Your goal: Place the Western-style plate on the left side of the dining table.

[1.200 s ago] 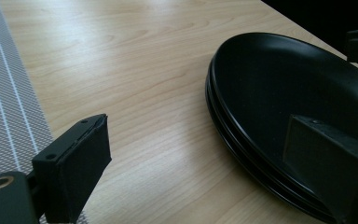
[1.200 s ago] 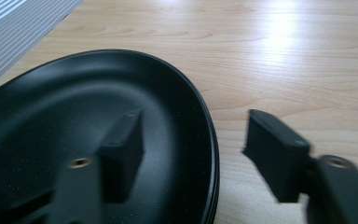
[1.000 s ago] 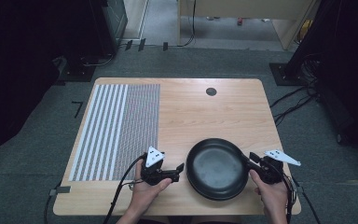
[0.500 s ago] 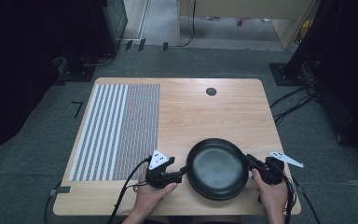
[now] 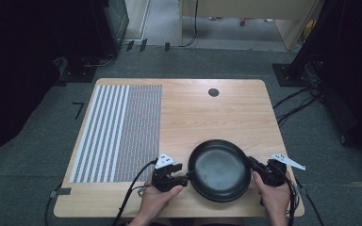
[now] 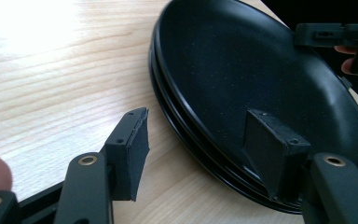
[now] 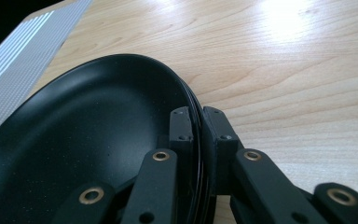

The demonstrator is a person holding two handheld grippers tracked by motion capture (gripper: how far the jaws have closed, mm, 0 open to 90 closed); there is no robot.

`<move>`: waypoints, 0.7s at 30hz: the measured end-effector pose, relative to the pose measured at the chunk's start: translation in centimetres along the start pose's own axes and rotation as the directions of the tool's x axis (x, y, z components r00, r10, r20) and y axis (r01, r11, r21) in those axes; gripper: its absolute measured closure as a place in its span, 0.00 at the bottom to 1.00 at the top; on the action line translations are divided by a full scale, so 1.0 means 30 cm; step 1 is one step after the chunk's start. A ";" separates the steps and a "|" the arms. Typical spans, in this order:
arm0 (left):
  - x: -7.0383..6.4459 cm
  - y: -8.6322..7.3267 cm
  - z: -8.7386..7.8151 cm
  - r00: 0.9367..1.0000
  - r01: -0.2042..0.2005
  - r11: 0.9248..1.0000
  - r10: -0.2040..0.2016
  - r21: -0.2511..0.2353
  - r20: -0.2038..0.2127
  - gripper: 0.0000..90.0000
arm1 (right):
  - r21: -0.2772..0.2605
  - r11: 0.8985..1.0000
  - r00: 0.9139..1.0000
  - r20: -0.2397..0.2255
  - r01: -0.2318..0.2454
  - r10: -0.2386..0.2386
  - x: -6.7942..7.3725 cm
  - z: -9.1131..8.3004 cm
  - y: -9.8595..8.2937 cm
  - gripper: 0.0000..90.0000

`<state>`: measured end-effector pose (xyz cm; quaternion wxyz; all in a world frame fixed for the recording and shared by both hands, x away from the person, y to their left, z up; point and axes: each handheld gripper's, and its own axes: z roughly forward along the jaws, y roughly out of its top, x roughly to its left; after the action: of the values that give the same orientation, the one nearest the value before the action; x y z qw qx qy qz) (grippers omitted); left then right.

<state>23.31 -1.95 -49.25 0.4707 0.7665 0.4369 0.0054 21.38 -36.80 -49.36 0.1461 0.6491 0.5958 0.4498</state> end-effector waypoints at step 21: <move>-0.007 0.000 0.019 0.998 0.018 1.000 -0.019 0.021 0.061 0.45 | 0.023 1.000 0.999 -0.032 -0.009 0.010 0.012 0.010 -0.007 0.93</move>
<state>23.41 -2.50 -49.48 0.4759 0.7671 0.4295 -0.0270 21.42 -36.31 -49.53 0.1269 0.6464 0.6001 0.4538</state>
